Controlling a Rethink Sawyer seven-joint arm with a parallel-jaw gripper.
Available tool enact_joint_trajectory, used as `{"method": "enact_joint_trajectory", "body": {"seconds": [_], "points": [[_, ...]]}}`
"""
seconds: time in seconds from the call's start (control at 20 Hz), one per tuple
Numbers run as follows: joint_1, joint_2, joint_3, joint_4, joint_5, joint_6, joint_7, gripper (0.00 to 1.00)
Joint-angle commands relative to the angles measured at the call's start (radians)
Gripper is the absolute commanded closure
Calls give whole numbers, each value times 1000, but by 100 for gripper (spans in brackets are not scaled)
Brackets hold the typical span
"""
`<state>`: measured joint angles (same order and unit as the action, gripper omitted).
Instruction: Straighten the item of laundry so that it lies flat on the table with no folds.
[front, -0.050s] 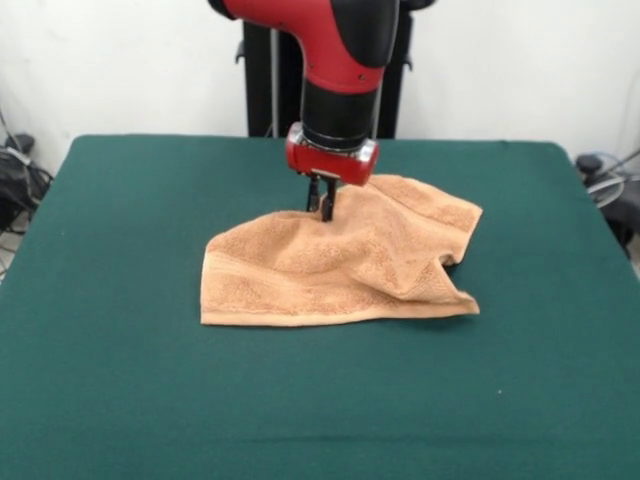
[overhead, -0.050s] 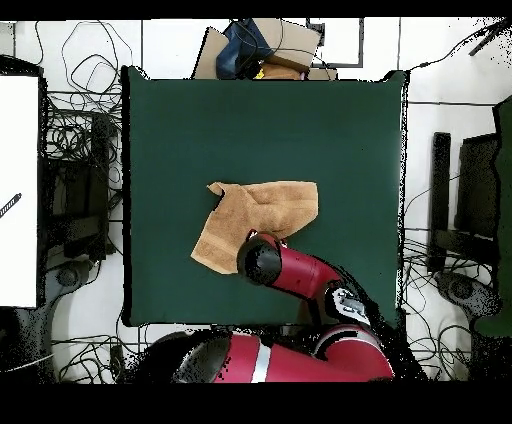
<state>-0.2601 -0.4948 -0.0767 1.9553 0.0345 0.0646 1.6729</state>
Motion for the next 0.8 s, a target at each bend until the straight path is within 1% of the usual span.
{"method": "enact_joint_trajectory", "body": {"seconds": [0.05,0.4,0.8], "points": [[-4,-31,64,-28,62,41,204,100],[11,-35,57,-18,67,35,209,100],[48,-51,35,-23,95,83,217,100]]}}
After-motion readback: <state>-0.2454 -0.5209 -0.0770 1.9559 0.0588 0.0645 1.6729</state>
